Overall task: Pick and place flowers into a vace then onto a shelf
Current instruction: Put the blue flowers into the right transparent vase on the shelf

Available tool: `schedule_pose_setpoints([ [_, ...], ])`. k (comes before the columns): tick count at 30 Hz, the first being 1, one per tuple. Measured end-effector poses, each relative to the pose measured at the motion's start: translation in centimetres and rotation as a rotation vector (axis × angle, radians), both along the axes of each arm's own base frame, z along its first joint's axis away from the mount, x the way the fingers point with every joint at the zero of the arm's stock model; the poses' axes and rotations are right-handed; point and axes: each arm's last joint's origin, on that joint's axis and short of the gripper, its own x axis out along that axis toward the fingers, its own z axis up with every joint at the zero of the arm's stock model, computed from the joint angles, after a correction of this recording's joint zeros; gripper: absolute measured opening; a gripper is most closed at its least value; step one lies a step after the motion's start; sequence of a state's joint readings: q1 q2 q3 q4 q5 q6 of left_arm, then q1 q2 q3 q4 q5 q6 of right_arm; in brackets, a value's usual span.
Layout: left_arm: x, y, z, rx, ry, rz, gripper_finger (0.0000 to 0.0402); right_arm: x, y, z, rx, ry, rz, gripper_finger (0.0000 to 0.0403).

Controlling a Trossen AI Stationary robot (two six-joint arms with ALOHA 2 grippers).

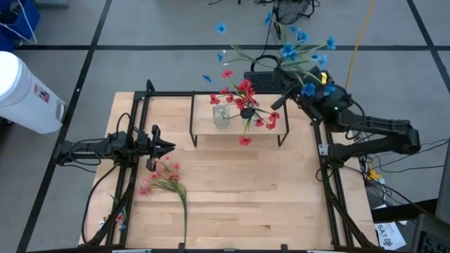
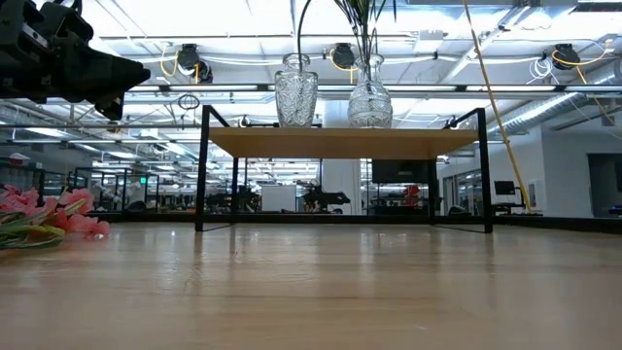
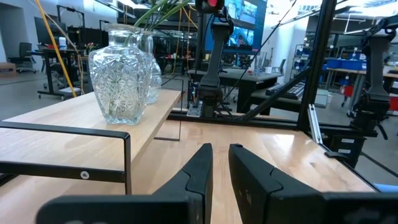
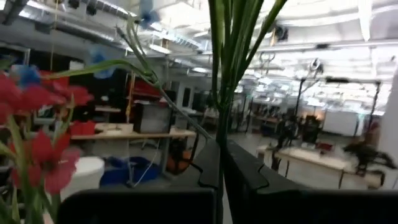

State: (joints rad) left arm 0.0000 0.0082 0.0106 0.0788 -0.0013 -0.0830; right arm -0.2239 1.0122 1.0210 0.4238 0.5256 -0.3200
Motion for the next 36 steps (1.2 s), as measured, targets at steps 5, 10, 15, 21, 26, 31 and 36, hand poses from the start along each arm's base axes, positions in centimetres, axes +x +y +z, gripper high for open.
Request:
schedule_pose_setpoints([
  [5,0.0,0.0,0.0,0.000,-0.001,0.000,0.0058,0.1,-0.7,-1.7,0.046,-0.036,0.090,0.0000],
  [10,0.0,0.0,0.0,0.000,0.000,0.000,0.0058,0.1,-1.2,-4.4,0.076,-0.075,0.108,0.0000],
  [15,0.0,0.0,0.0,0.000,0.000,0.000,0.0058,0.2,-1.3,-6.2,0.117,-0.097,0.173,0.0000],
  [21,0.0,0.0,0.0,0.000,-0.001,0.000,0.0058,0.3,-1.2,-7.1,0.158,-0.105,0.216,0.0000],
  [26,0.0,0.0,0.0,0.000,-0.001,0.000,0.0058,0.3,-1.0,-7.4,0.182,-0.123,0.277,0.0000],
  [31,0.0,0.0,0.0,0.000,0.000,0.000,0.0058,0.3,-1.0,-7.9,0.206,-0.124,0.293,0.0000],
  [36,0.0,0.0,0.0,0.000,-0.001,0.000,0.0058,0.4,-0.9,-8.2,0.201,-0.116,0.333,0.0000],
])
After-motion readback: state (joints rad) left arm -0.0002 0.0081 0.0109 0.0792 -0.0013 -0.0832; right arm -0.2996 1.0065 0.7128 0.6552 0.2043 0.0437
